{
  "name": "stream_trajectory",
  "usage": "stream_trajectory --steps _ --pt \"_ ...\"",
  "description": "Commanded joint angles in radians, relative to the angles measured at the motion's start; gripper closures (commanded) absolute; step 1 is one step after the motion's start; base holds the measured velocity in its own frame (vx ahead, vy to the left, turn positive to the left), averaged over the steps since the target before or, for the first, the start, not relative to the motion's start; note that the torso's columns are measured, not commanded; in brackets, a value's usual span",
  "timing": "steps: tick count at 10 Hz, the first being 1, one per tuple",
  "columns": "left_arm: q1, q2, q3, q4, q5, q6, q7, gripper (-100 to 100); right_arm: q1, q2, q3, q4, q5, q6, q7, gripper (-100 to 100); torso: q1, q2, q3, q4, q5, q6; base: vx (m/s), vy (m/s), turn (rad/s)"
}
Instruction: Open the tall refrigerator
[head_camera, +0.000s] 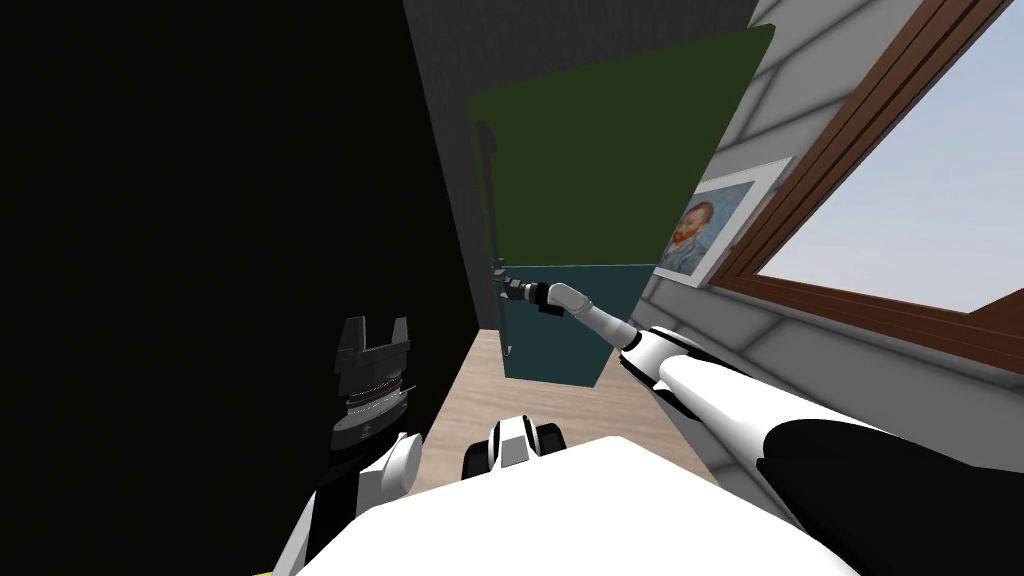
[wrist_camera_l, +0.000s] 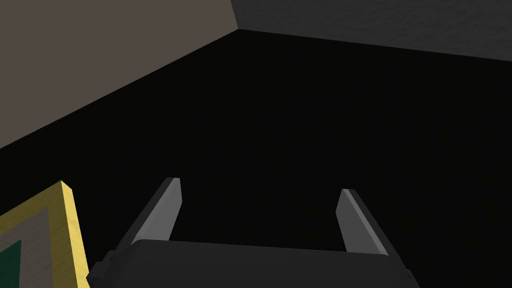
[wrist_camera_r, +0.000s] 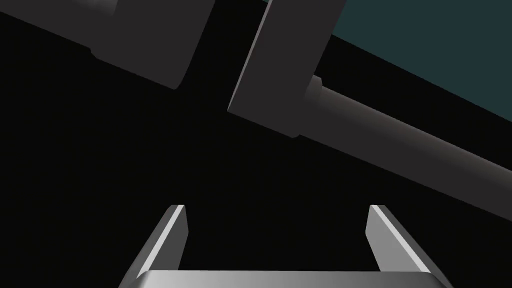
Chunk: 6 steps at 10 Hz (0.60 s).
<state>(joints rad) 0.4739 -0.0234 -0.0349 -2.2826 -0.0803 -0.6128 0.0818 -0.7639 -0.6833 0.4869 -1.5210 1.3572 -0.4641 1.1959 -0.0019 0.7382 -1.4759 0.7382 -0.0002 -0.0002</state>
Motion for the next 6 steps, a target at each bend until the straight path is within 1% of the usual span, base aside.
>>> stream_trajectory --steps 1,4,6 --pt "0.0 0.0 0.0 0.0 0.0 0.0 0.0 0 -0.013 -0.049 -0.016 0.014 0.038 0.016 0.006 -100 -0.002 -0.001 0.0 0.0 -0.001 0.001 0.041 0.198 -0.137" --pt "0.0 0.0 0.0 0.0 0.0 0.0 0.0 0 -0.028 -0.105 -0.035 0.043 0.092 0.039 0.025 -100 0.002 0.002 0.001 0.001 0.0 -0.001 0.004 0.192 -0.138" --pt "0.0 0.0 0.0 0.0 0.0 0.0 0.0 0 -0.034 -0.125 -0.042 0.055 0.111 0.048 0.032 -100 0.003 -0.003 -0.002 -0.001 0.001 -0.001 0.02 0.184 -0.094"
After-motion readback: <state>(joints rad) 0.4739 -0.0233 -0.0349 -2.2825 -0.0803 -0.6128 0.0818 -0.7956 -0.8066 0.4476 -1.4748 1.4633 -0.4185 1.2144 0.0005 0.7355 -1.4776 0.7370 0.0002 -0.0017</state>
